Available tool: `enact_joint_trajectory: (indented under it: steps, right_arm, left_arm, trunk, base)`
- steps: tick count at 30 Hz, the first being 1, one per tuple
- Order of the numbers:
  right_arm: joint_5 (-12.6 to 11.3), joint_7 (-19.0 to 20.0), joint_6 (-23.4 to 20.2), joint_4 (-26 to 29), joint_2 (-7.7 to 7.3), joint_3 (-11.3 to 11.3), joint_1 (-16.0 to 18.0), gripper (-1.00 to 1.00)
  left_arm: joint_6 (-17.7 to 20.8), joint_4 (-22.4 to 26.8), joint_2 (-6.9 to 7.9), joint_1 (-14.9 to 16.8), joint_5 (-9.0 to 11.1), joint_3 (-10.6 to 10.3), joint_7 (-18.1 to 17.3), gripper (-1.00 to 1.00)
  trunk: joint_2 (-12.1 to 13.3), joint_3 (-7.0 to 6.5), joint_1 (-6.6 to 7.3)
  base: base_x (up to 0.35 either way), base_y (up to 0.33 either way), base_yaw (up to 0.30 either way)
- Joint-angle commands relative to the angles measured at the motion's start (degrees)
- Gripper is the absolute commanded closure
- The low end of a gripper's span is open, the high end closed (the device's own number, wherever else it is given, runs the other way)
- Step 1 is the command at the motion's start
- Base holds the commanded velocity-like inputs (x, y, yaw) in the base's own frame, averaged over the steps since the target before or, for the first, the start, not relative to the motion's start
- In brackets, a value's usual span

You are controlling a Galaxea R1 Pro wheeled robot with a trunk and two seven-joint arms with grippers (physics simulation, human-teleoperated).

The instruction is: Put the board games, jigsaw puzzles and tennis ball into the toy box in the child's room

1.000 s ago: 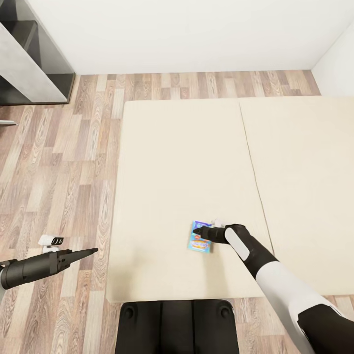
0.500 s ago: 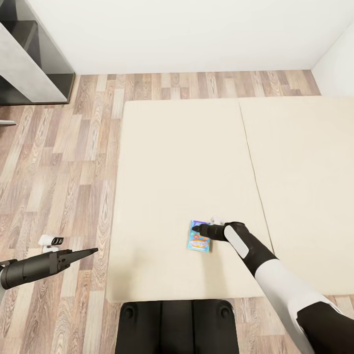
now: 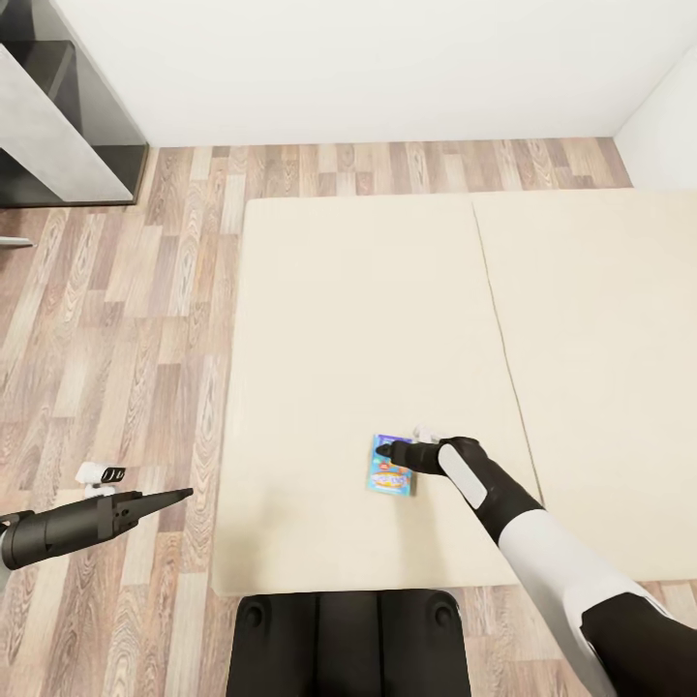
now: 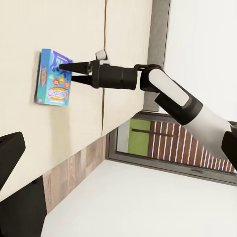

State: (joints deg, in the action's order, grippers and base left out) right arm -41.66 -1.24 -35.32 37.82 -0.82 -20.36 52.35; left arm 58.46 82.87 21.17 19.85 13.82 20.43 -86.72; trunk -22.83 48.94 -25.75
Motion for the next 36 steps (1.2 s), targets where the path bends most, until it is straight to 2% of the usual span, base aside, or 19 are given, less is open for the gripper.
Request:
enact_joint_trajectory:
  steps: [1,12,36]
  right_arm:
    - [-0.18,-0.12,-0.01,0.07,-0.01,-0.26,0.03,-1.00]
    - [-0.16,-0.08,0.63,0.15,0.60,-0.36,0.03,-1.00]
    - [-0.18,-0.08,0.35,0.15,0.65,-0.39,0.12,-1.00]
  left_arm:
    - [0.61,0.01,0.01,0.01,-0.01,0.01,-0.20,-1.00]
    - [0.61,0.01,0.01,0.01,-0.02,0.04,-0.20,-1.00]
    - [0.61,0.01,0.01,-0.01,0.03,0.05,-0.22,-1.00]
  trunk:
    - [-0.09,0.06,-0.03]
    - [-0.09,0.06,-0.03]
    - [-0.09,0.06,-0.03]
  base:
    - [0.000,0.022,0.000]
    - [0.000,0.072,0.000]
    - [0.000,0.089,0.000]
